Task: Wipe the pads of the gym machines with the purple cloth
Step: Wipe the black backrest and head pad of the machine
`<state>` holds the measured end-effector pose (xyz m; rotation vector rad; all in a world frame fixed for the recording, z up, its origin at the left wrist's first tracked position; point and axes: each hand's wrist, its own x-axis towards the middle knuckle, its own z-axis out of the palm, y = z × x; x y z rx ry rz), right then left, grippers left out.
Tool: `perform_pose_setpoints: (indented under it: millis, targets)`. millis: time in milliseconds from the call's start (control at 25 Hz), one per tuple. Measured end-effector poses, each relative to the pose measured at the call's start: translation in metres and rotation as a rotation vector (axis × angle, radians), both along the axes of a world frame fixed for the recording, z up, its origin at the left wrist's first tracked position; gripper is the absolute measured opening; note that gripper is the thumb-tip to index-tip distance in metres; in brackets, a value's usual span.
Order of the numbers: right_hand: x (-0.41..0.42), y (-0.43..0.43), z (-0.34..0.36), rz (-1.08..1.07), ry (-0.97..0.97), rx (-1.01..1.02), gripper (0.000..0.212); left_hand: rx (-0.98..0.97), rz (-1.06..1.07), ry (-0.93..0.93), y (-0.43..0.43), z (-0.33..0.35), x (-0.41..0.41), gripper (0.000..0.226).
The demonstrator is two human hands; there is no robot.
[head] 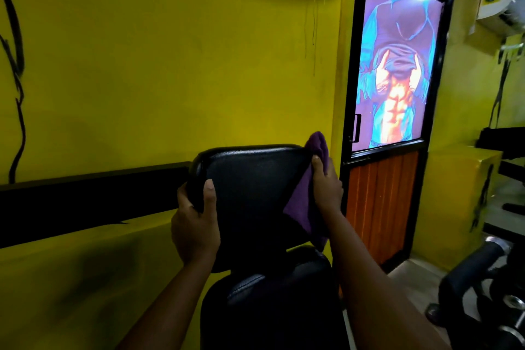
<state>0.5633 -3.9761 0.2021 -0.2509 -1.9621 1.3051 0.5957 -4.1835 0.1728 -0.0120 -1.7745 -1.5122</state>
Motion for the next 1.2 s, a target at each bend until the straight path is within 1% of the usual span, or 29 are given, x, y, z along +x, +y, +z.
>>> perform_pose_setpoints:
  millis: [80,160,240,280,360,480,640,800,880,960,1000,1040,1080,1120,1160,1200]
  targets:
    - [0.011,-0.004,-0.026,-0.016,-0.033,-0.078,0.047,-0.015,0.014,-0.001,0.001,0.0,0.0,0.097]
    - [0.02,-0.009,-0.051,-0.049,-0.069,-0.113,0.053,-0.031,0.024,0.0,0.001,0.0,0.0,0.103]
    - [0.028,-0.018,-0.071,-0.111,-0.126,-0.136,0.051,-0.038,0.032,-0.005,0.001,0.001,0.0,0.107]
    - [0.031,-0.025,-0.078,-0.15,-0.147,-0.143,0.051,-0.038,0.037,-0.014,0.001,0.001,0.0,0.104]
    - [0.04,-0.042,-0.086,-0.224,-0.141,-0.148,0.055,-0.032,0.038,-0.02,0.001,0.002,0.002,0.098]
    - [0.043,-0.065,-0.092,-0.304,-0.074,-0.17,0.059,-0.028,0.048,-0.03,0.002,0.003,0.003,0.099]
    - [0.049,-0.1,-0.097,-0.351,-0.121,-0.169,0.061,-0.035,0.064,-0.04,0.002,0.002,0.003,0.099]
    - [0.071,-0.158,-0.103,-0.283,-0.103,-0.061,0.065,-0.038,0.059,-0.05,0.002,0.003,0.004,0.1]
    - [0.086,-0.173,-0.11,-0.178,-0.126,0.015,0.08,-0.025,0.032,-0.069,0.0,0.004,0.005,0.099]
    - [0.102,-0.17,-0.118,-0.046,-0.141,0.168,0.095,-0.012,0.009,-0.081,-0.001,0.008,0.01,0.09]
    - [0.108,-0.163,-0.119,0.008,-0.151,0.231,0.095,-0.025,-0.006,-0.104,-0.002,0.008,0.01,0.082]
    - [0.114,-0.156,-0.116,0.053,-0.158,0.258,0.09,-0.036,-0.02,-0.139,-0.002,0.011,0.013,0.074]
    - [0.118,-0.149,-0.109,0.073,-0.139,0.262,0.084,-0.031,-0.063,-0.171,-0.004,0.01,0.012,0.066]
    - [0.12,-0.145,-0.1,0.067,-0.068,0.255,0.078,0.009,-0.188,-0.207,-0.007,0.011,0.013,0.06]
    - [0.119,-0.141,-0.086,0.041,0.047,0.26,0.073,0.09,-0.351,-0.22,-0.013,0.009,0.012,0.058]
    - [0.112,-0.139,-0.069,0.015,0.162,0.289,0.067,0.213,-0.518,-0.242,-0.02,0.008,0.012,0.061]
